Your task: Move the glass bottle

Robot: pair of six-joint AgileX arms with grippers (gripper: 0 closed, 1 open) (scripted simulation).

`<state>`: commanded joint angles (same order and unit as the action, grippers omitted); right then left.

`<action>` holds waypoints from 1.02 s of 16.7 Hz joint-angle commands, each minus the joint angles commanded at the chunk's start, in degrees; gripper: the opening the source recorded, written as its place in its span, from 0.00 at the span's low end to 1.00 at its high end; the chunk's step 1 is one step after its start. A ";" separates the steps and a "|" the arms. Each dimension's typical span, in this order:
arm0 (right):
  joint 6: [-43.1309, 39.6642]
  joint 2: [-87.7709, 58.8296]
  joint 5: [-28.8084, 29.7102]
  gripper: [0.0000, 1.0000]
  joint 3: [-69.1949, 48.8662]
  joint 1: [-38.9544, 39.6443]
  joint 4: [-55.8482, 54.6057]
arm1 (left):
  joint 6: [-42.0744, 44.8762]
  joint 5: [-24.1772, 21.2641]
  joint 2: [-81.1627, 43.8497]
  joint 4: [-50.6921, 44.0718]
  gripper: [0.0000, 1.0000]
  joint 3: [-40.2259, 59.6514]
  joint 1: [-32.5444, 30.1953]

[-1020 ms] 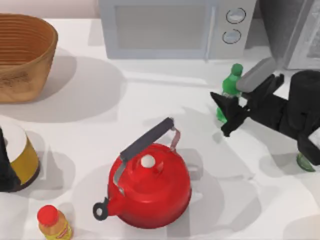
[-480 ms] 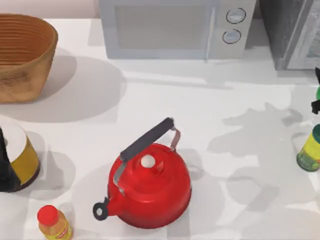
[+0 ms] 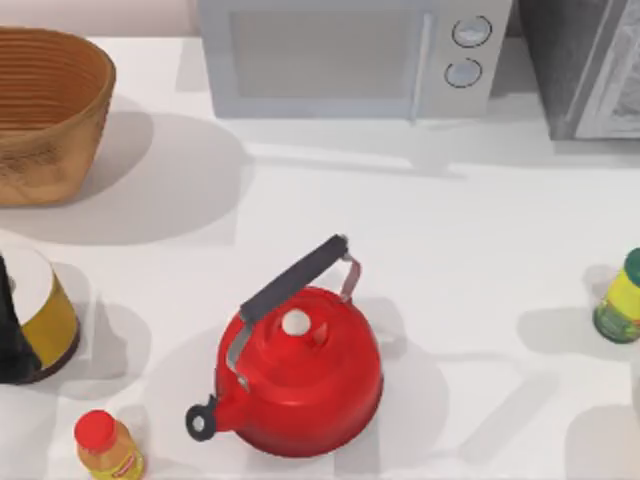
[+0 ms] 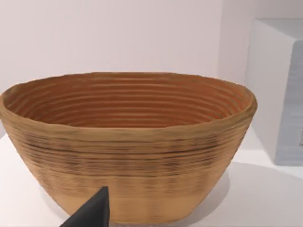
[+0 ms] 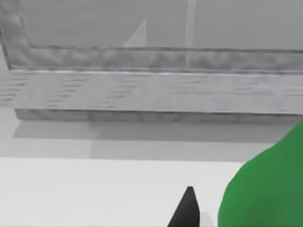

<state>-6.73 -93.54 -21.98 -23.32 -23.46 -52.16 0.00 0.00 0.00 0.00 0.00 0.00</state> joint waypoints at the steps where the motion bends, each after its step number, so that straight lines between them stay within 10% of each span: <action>1: 0.29 0.22 -0.07 0.00 0.29 -0.42 0.21 | 0.00 0.00 0.00 0.00 1.00 0.00 0.00; 17: 1.39 -16.71 2.74 0.00 -6.32 2.33 -9.89 | 0.00 0.00 0.00 0.00 1.00 0.00 0.00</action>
<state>-5.33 -110.25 -19.24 -29.64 -21.13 -62.05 0.00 0.00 0.00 0.00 0.00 0.00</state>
